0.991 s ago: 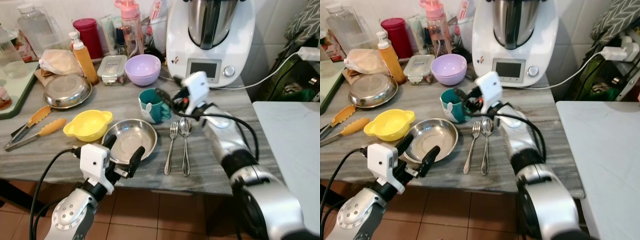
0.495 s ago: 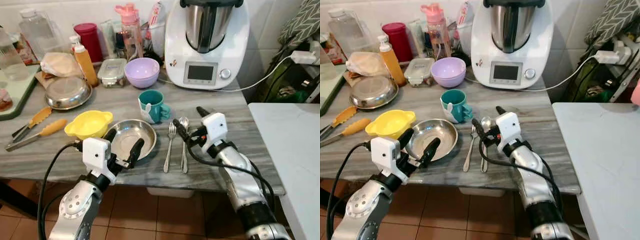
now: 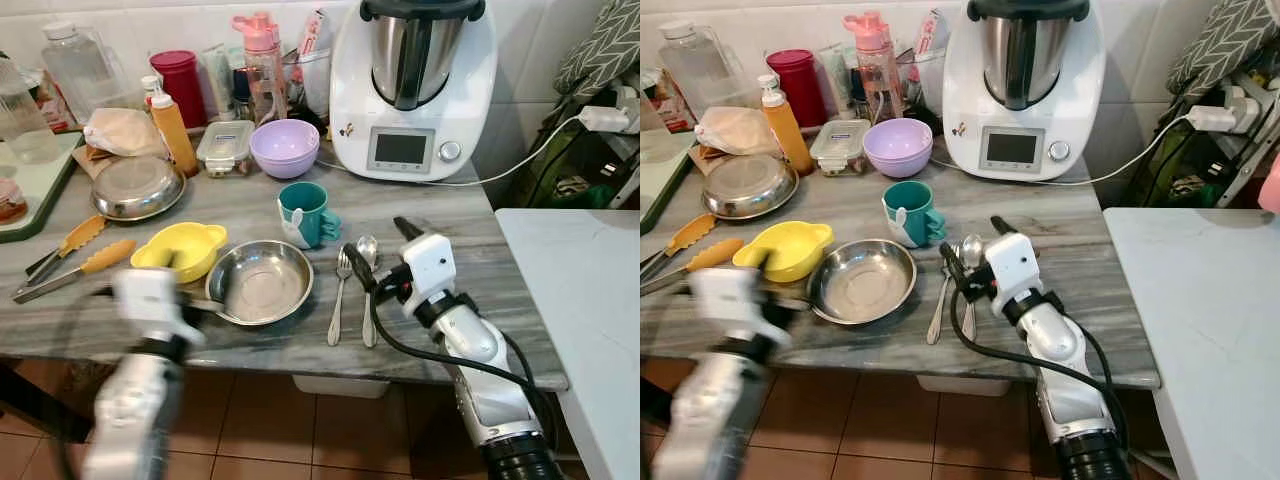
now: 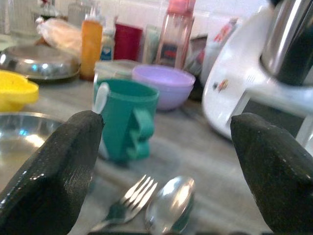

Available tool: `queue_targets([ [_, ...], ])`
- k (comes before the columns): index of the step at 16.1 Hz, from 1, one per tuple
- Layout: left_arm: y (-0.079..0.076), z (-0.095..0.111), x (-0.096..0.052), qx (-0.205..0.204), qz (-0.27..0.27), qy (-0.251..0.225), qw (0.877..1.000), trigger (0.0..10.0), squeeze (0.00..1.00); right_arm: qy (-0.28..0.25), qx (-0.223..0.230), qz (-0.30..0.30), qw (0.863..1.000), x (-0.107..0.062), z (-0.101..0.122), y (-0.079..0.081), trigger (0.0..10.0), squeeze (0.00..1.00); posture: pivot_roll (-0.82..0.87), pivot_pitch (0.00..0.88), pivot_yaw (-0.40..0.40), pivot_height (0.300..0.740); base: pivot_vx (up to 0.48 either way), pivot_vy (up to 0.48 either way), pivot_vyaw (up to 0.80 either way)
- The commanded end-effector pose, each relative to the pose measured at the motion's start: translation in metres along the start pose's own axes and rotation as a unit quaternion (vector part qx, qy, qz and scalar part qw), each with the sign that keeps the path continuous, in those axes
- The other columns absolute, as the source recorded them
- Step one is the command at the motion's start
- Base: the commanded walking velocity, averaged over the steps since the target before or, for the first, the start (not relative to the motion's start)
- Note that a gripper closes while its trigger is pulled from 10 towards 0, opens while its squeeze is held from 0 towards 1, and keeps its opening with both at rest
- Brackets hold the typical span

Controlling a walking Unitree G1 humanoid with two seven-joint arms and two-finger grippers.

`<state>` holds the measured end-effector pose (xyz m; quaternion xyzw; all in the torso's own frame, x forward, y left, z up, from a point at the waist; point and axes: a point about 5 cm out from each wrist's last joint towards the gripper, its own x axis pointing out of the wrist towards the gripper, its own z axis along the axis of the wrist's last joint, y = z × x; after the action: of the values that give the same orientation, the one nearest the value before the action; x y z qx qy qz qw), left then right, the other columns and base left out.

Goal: Setting the table

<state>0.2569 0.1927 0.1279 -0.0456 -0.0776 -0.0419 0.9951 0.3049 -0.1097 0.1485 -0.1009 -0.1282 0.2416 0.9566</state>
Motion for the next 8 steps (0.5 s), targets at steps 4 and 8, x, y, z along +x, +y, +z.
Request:
queue_targets([
  [4, 0.026, -0.008, -0.009, 0.035, 0.086, 0.022, 0.995, 10.0, 0.0, -0.024, -0.006, 0.039, 0.999, 0.008, 0.017, 0.017, 10.0, 1.0, -0.06, 0.0, 0.039, 0.74, 0.0, 0.0, 0.0],
  [8, 0.03, -0.01, -0.014, 0.035, 0.11, 0.022, 0.993, 10.0, 0.0, -0.022, -0.023, 0.052, 0.998, 0.009, 0.018, 0.021, 10.0, 0.87, -0.04, 0.0, 0.019, 0.74, 0.0, 0.0, 0.6],
])
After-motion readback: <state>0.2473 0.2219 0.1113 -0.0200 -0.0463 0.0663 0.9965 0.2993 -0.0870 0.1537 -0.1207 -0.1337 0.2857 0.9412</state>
